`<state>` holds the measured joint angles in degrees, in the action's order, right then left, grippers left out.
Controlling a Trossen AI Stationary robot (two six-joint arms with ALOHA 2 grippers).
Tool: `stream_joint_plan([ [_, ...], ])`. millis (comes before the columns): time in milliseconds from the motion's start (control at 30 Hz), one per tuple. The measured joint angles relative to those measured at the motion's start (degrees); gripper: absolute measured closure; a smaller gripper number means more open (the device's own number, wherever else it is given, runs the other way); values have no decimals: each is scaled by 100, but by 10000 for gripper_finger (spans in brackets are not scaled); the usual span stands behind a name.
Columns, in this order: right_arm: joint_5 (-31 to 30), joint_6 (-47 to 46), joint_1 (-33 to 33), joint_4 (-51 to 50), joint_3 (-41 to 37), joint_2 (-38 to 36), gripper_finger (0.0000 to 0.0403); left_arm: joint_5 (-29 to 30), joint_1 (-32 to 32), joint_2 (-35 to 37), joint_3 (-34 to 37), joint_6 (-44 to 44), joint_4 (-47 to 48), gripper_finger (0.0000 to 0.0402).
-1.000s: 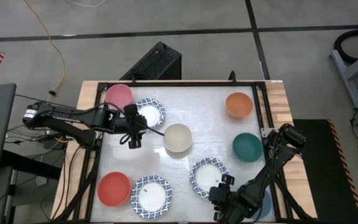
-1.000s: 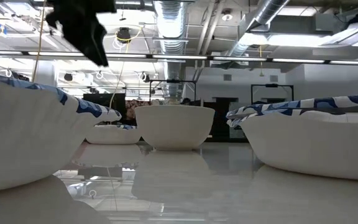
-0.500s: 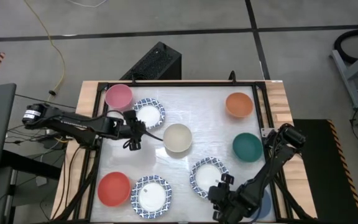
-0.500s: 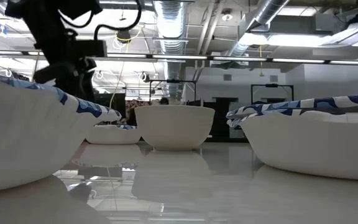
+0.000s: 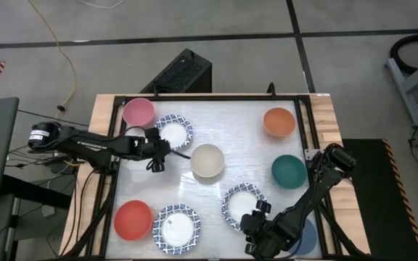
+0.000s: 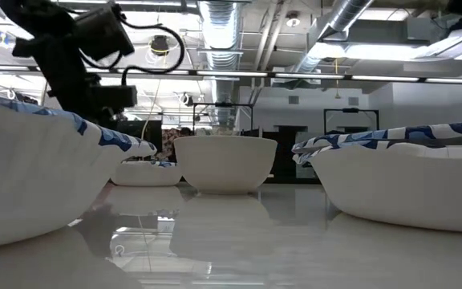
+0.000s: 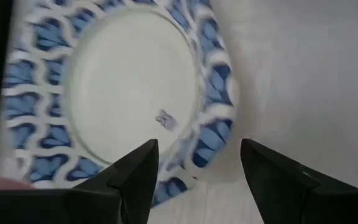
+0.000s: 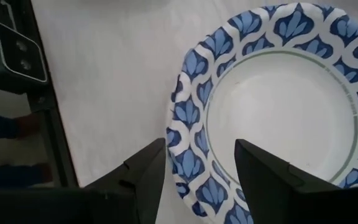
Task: Nest bowls inside each other
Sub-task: Stack the white patterned bowl on top of the white patterned bowl
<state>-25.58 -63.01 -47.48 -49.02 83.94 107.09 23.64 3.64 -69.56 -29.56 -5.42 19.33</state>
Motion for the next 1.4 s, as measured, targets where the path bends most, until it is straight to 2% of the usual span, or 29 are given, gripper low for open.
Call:
stream_joint_plan([
  [200, 4, -209, 2, 160, 0, 0, 188, -84, 111, -528, 0, -100, -98, 231],
  [533, 0, -596, 113, 195, 0, 0, 188, -35, -150, -650, -445, 273, 247, 390],
  [667, -85, -1295, 259, 118, 0, 2, 192, 68, -271, -486, -772, 414, 724, 394],
  [900, -690, -2576, 519, 217, 0, -6, 210, 426, -675, -58, -1381, 623, 1459, 400],
  [1067, -721, -2955, 656, 321, 0, -60, 221, 753, -1029, 186, -1856, 466, 1845, 401],
  [1267, -108, -3161, 1013, 409, 0, -185, 234, 956, -1470, 202, -2290, 60, 2228, 401],
  [1400, 352, -2606, 1344, 268, 0, -426, 240, 1526, -1863, 198, -2341, -344, 2442, 401],
])
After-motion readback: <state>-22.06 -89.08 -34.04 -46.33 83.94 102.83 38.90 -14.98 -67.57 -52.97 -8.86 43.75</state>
